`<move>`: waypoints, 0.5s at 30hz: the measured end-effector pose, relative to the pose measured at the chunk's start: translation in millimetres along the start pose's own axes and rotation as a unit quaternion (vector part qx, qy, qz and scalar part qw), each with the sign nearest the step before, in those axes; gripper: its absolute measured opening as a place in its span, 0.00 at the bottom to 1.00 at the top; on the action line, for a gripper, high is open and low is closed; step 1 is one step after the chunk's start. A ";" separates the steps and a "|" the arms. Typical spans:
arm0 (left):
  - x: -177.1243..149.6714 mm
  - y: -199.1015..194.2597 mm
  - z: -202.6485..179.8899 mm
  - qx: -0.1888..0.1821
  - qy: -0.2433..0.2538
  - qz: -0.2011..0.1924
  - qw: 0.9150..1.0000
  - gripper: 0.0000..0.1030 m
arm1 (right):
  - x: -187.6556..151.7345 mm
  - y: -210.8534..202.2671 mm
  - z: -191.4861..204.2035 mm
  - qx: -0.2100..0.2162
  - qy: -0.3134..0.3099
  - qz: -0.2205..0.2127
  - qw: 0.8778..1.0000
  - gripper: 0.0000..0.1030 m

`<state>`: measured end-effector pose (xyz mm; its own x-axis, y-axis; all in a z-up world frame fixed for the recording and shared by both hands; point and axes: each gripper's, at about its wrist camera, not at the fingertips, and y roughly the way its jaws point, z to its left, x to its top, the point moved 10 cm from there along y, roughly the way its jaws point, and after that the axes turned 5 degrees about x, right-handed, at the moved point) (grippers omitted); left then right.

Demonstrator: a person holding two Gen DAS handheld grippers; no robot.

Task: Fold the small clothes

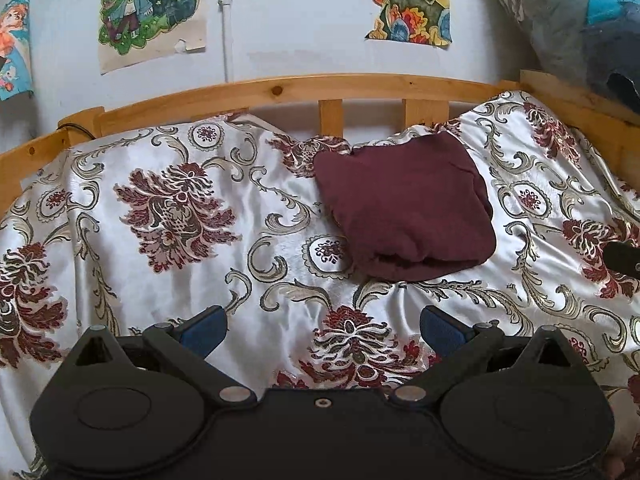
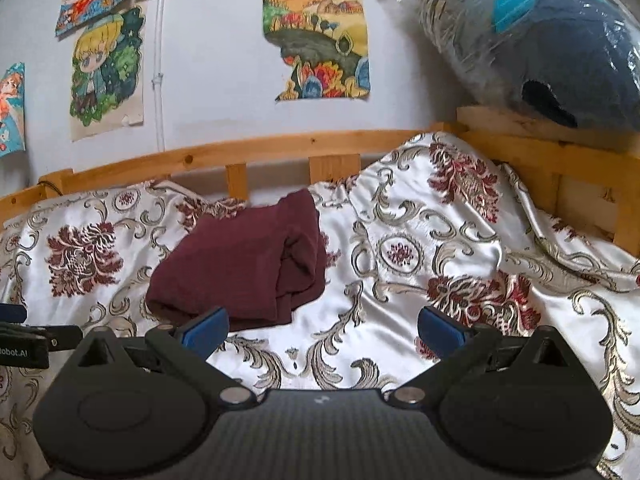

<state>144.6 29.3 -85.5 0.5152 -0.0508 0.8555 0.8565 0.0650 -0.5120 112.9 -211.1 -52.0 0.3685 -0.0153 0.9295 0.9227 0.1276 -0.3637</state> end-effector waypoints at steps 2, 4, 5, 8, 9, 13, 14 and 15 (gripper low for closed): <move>-2.4 3.0 -0.8 0.001 0.004 0.005 1.000 0.99 | -1.7 2.7 0.4 0.000 0.003 0.003 1.000 1.00; -4.6 5.1 -0.9 -0.001 0.001 0.011 1.000 0.99 | -2.3 5.3 1.1 0.000 0.002 0.005 1.000 1.00; -5.3 5.4 -1.1 -0.002 0.000 0.013 1.000 0.99 | -2.7 5.9 1.7 0.000 0.001 0.006 1.000 1.00; -6.0 5.2 -2.0 -0.003 0.002 0.011 1.000 0.99 | -4.0 6.4 3.0 0.000 -0.001 0.007 1.000 1.00; -6.0 5.1 -2.2 -0.004 0.003 0.011 1.000 0.99 | -4.0 6.7 2.4 -0.001 -0.001 0.008 1.000 1.00; -5.4 4.4 -3.8 -0.005 0.007 0.009 1.000 0.99 | -4.5 8.4 1.5 -0.002 0.002 0.011 1.000 1.00; -5.4 4.1 -4.1 -0.005 0.008 0.009 1.000 0.99 | -4.6 8.8 1.6 -0.002 0.003 0.012 1.000 1.00; -5.4 4.0 -4.2 -0.005 0.008 0.009 1.000 0.99 | -4.9 9.2 1.3 -0.001 0.003 0.013 1.000 1.00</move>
<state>145.4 25.6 -92.5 0.5314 -0.0650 0.8446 0.8470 0.0558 -0.5286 119.4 -208.5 -59.9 0.3935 -0.0188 0.9191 0.9130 0.1252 -0.3883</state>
